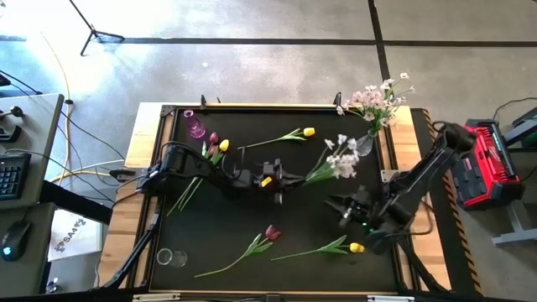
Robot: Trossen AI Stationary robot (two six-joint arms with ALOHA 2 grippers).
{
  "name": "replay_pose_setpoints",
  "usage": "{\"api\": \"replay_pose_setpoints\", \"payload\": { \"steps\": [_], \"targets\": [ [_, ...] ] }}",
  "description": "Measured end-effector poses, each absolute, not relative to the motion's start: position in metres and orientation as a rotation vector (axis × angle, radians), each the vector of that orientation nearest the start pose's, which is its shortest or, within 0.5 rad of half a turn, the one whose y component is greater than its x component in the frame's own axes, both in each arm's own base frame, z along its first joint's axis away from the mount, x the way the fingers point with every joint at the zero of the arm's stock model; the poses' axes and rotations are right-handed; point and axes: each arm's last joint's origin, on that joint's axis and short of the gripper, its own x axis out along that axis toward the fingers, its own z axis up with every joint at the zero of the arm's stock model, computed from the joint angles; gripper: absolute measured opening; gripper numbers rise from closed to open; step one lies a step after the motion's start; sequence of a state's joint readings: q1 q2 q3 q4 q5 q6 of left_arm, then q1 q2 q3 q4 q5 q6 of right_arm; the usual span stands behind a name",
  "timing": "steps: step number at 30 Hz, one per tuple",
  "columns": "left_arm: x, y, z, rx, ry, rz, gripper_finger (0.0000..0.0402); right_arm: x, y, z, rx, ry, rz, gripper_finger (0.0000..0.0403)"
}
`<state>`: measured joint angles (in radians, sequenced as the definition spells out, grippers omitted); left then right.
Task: Sort flowers into vase by color
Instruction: Put the white flowers into the top transparent vase
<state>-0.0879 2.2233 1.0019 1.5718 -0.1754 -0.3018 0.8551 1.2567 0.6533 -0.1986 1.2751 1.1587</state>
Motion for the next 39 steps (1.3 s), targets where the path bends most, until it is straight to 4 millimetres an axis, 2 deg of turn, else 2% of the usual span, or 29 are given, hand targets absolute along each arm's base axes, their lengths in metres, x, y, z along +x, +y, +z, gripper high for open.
{"api": "replay_pose_setpoints", "payload": {
  "steps": [4, 8, 12, 15, 21, 26, 33, 36, 39],
  "targets": [
    [0.411, -0.033, 0.145, -0.314, -0.374, -0.033, 0.0000, 0.185, 0.148, 0.192, 0.439, 0.097, -0.629, 0.0170],
    [0.411, -0.035, 0.154, -0.288, -0.388, -0.097, 0.0000, 0.192, 0.147, 0.178, 0.399, -0.005, -0.722, 0.0225],
    [0.411, -0.035, 0.153, -0.279, -0.385, -0.110, 0.0000, 0.192, 0.147, 0.177, 0.386, -0.090, -0.759, 0.0275],
    [0.411, -0.033, 0.153, -0.273, -0.383, -0.122, 0.0000, 0.193, 0.149, 0.178, 0.399, -0.086, -0.750, 0.0291],
    [0.411, -0.030, 0.153, -0.278, -0.380, -0.150, 0.0000, 0.198, 0.158, 0.192, 0.330, -0.069, -0.726, 0.0289],
    [0.411, -0.032, 0.154, -0.269, -0.374, -0.219, 0.0000, 0.210, 0.151, 0.217, 0.274, -0.036, -0.707, 0.0282],
    [0.413, -0.033, 0.153, -0.240, -0.352, -0.261, 0.0000, 0.236, 0.136, 0.243, 0.209, -0.020, -0.475, 0.0269],
    [0.414, -0.033, 0.150, -0.241, -0.326, -0.261, 0.0000, 0.238, 0.132, 0.244, 0.191, -0.023, -0.494, 0.0249],
    [0.415, -0.033, 0.147, -0.236, -0.288, -0.255, 0.0000, 0.238, 0.131, 0.242, 0.196, -0.016, -0.503, 0.0206]
  ]
}}
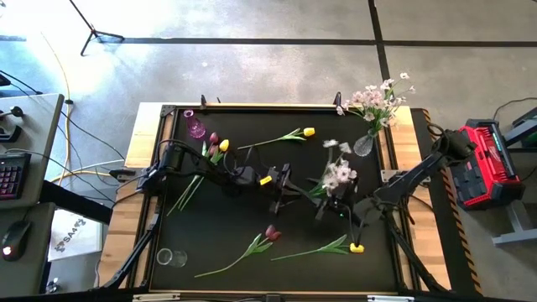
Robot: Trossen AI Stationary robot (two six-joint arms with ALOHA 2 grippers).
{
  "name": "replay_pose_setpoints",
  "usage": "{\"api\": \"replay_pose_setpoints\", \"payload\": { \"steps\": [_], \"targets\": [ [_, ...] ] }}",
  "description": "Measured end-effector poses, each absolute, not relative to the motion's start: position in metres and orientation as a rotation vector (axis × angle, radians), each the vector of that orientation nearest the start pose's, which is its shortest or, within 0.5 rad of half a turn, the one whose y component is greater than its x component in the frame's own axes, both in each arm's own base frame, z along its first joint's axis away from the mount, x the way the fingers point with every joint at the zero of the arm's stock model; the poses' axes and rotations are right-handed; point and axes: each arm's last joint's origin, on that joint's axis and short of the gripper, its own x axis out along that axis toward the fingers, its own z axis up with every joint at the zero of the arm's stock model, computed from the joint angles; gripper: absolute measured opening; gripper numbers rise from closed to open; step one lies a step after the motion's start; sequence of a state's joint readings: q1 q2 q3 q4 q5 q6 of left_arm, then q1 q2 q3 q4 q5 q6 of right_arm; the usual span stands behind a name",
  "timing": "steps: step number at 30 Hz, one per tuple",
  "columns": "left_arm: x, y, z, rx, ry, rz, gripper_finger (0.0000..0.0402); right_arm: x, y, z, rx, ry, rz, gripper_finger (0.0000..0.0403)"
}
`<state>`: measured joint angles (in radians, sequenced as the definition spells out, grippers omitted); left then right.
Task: Sort flowers into vase by color
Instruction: Put the white flowers into the top transparent vase
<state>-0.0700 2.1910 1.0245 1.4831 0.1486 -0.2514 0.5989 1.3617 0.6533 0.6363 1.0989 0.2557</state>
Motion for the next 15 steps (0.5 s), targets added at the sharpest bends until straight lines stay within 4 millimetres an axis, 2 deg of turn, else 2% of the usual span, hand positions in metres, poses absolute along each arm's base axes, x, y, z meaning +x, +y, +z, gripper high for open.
{"api": "replay_pose_setpoints", "payload": {
  "steps": [3, 7, 8, 15],
  "targets": [
    [0.416, -0.032, 0.144, -0.237, -0.258, -0.246, 0.0000, 0.239, 0.131, 0.240, 0.185, -0.004, -0.508, 0.0139],
    [0.417, -0.027, 0.143, -0.252, -0.250, -0.233, 0.0006, 0.239, 0.129, 0.238, 0.144, 0.021, -0.523, 0.0030],
    [0.417, -0.026, 0.143, -0.257, -0.248, -0.231, 0.0009, 0.239, 0.128, 0.237, 0.129, 0.029, -0.529, 0.0015],
    [0.419, -0.025, 0.136, -0.243, -0.181, -0.197, 0.0044, 0.239, 0.109, 0.231, 0.135, 0.111, -0.573, 0.0003]
  ]
}}
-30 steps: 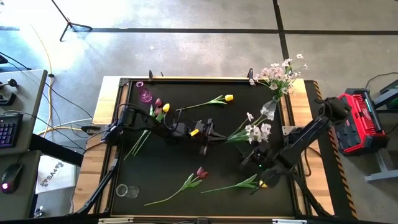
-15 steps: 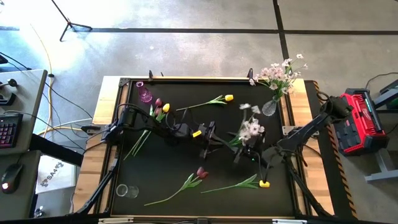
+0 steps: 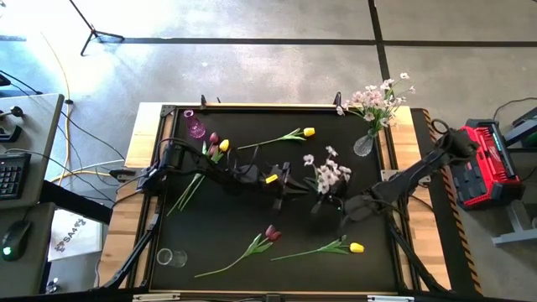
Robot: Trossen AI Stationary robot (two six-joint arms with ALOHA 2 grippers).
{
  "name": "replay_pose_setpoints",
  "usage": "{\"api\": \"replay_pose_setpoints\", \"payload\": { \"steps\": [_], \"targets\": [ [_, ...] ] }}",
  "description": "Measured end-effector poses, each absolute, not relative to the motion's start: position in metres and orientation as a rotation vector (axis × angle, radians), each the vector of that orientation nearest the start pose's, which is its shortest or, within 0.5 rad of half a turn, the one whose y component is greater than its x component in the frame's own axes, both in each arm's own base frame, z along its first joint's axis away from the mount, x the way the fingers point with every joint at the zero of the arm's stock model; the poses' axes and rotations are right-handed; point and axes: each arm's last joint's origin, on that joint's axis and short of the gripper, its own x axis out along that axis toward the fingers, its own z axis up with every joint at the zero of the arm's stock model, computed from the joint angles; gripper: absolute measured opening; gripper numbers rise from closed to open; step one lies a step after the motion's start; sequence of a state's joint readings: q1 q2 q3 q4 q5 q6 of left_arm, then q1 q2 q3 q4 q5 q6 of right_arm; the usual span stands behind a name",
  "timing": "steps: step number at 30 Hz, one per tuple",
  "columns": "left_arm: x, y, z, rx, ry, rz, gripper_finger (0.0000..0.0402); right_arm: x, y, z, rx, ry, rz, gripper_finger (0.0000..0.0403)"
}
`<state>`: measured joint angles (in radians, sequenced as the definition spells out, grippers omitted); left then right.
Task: Sort flowers into vase by color
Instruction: Put the white flowers into the top transparent vase
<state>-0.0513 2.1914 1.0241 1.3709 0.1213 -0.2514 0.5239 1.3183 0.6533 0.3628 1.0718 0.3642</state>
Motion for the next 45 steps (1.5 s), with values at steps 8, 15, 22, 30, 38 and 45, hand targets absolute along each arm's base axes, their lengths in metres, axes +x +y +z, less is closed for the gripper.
{"api": "replay_pose_setpoints", "payload": {
  "steps": [8, 15, 22, 30, 38, 45],
  "targets": [
    [0.421, -0.021, 0.119, -0.226, -0.014, -0.100, 0.0101, 0.235, 0.095, 0.211, 0.215, 0.302, -0.538, 0.0001],
    [0.421, -0.018, 0.109, -0.233, 0.090, -0.077, 0.0130, 0.228, 0.087, 0.202, 0.267, 0.480, -0.471, 0.0000],
    [0.421, -0.016, 0.107, -0.217, 0.101, -0.035, 0.0131, 0.210, 0.072, 0.210, 0.301, 0.570, -0.489, 0.0000],
    [0.421, -0.012, 0.105, -0.202, 0.119, 0.042, 0.0131, 0.182, 0.060, 0.225, 0.334, 0.642, -0.480, 0.0000],
    [0.421, -0.005, 0.104, -0.210, 0.121, 0.061, 0.0131, 0.159, 0.048, 0.232, 0.340, 0.635, -0.589, 0.0000],
    [0.421, 0.001, 0.104, -0.219, 0.120, 0.076, 0.0131, 0.147, 0.041, 0.235, 0.264, 0.618, -0.658, 0.0000]
  ]
}}
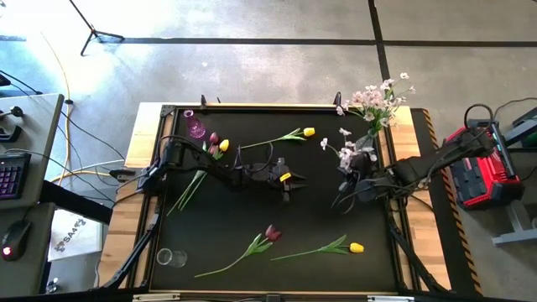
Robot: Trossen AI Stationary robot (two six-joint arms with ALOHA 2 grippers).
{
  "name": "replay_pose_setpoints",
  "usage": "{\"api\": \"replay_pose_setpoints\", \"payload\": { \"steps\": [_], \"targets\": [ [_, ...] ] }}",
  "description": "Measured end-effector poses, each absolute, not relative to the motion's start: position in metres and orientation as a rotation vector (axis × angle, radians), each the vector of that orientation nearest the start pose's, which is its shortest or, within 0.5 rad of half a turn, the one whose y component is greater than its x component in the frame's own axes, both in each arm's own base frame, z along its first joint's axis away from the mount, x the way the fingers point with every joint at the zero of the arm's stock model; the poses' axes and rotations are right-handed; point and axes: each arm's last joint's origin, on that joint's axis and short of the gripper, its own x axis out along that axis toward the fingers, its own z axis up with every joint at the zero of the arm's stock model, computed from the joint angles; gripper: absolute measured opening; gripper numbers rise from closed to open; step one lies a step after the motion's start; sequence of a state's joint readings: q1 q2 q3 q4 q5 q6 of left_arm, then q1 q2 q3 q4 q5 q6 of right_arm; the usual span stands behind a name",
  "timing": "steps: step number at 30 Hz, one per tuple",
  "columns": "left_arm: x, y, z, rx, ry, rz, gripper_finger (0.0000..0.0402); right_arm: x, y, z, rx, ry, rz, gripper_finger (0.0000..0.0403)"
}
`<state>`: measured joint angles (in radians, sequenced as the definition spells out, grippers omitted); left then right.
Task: Sort flowers into vase by color
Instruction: Put the white flowers into the top transparent vase
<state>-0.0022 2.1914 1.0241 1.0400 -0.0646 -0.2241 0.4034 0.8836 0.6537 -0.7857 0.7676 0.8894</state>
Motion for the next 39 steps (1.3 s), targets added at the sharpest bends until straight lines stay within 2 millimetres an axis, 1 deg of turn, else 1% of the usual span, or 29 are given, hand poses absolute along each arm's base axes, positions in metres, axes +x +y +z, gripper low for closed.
{"api": "replay_pose_setpoints", "payload": {
  "steps": [9, 16, 19, 23, 27, 33, 37, 39],
  "targets": [
    [0.421, 0.006, 0.104, -0.220, 0.119, 0.088, 0.0131, 0.143, 0.039, 0.239, 0.151, 0.656, -0.630, 0.0000],
    [0.421, 0.005, 0.104, -0.247, 0.118, 0.092, 0.0131, 0.143, 0.039, 0.268, 0.094, 0.671, -0.586, 0.0000],
    [0.421, 0.006, 0.104, -0.253, 0.117, 0.094, 0.0131, 0.141, 0.038, 0.274, 0.062, 0.678, -0.590, 0.0000],
    [0.421, 0.006, 0.104, -0.237, 0.118, 0.116, 0.0131, 0.141, 0.038, 0.273, 0.084, 0.677, -0.604, 0.0000],
    [0.421, 0.006, 0.104, -0.200, 0.122, 0.115, 0.0131, 0.141, 0.046, 0.270, 0.118, 0.678, -0.586, 0.0000],
    [0.420, 0.005, 0.100, -0.114, 0.170, 0.108, 0.0131, 0.140, 0.054, 0.270, 0.131, 0.636, -0.576, 0.0000],
    [0.420, 0.005, 0.099, -0.117, 0.173, 0.108, 0.0131, 0.139, 0.057, 0.271, 0.142, 0.621, -0.570, 0.0000],
    [0.420, 0.005, 0.100, -0.150, 0.168, 0.110, 0.0131, 0.139, 0.058, 0.271, 0.140, 0.616, -0.567, 0.0000]
  ]
}}
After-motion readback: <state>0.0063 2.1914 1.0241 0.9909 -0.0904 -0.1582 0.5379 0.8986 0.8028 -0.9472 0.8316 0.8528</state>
